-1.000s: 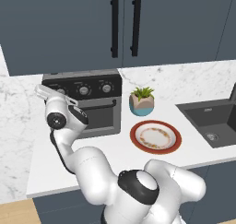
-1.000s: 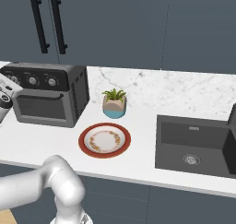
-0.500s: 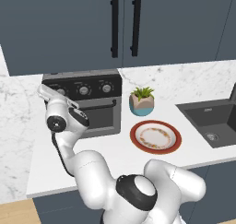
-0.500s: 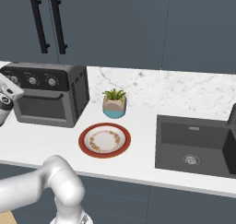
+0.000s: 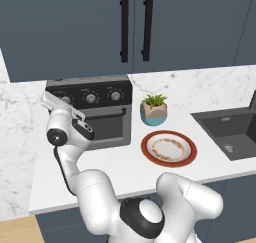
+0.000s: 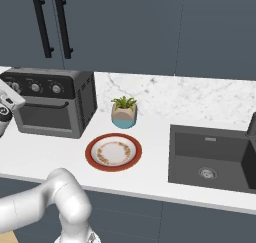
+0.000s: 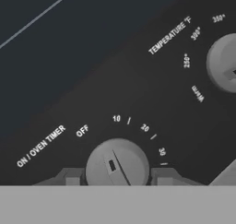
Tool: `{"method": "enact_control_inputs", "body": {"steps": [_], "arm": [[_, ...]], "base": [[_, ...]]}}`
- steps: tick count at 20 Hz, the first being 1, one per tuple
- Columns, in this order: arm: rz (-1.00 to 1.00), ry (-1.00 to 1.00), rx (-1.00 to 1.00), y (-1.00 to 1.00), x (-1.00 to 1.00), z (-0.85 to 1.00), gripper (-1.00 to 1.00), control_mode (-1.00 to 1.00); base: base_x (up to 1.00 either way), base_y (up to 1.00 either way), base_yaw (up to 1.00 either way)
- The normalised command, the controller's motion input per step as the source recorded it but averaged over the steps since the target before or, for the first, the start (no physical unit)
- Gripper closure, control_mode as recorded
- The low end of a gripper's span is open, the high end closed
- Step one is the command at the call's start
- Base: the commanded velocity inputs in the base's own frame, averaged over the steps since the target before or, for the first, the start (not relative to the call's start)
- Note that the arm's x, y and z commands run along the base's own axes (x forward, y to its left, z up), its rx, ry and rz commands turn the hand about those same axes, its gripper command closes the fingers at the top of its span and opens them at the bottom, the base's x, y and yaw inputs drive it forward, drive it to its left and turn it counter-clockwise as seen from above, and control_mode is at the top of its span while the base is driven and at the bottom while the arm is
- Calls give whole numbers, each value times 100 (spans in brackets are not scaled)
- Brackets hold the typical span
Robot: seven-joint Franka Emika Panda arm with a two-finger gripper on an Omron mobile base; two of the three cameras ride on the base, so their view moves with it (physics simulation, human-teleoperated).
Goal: Pick up the kebab skewer and baguette bread, and place them inside the toaster oven. Close the toaster oven door and start by setting the timer.
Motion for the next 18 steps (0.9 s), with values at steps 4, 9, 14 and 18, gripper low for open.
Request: {"method": "enact_control_inputs", "body": {"steps": [4, 9, 14, 18], "arm": [[-6, 0, 17, 7, 0, 0, 100, -100], [-9, 0, 28, 1, -2, 0, 100, -100], [-10, 0, 29, 0, -13, 0, 100, -100], [0, -4, 1, 0, 0, 6, 100, -100]], "base": [[0, 0, 0], [0, 0, 0], [0, 0, 0], [0, 0, 0]]}}
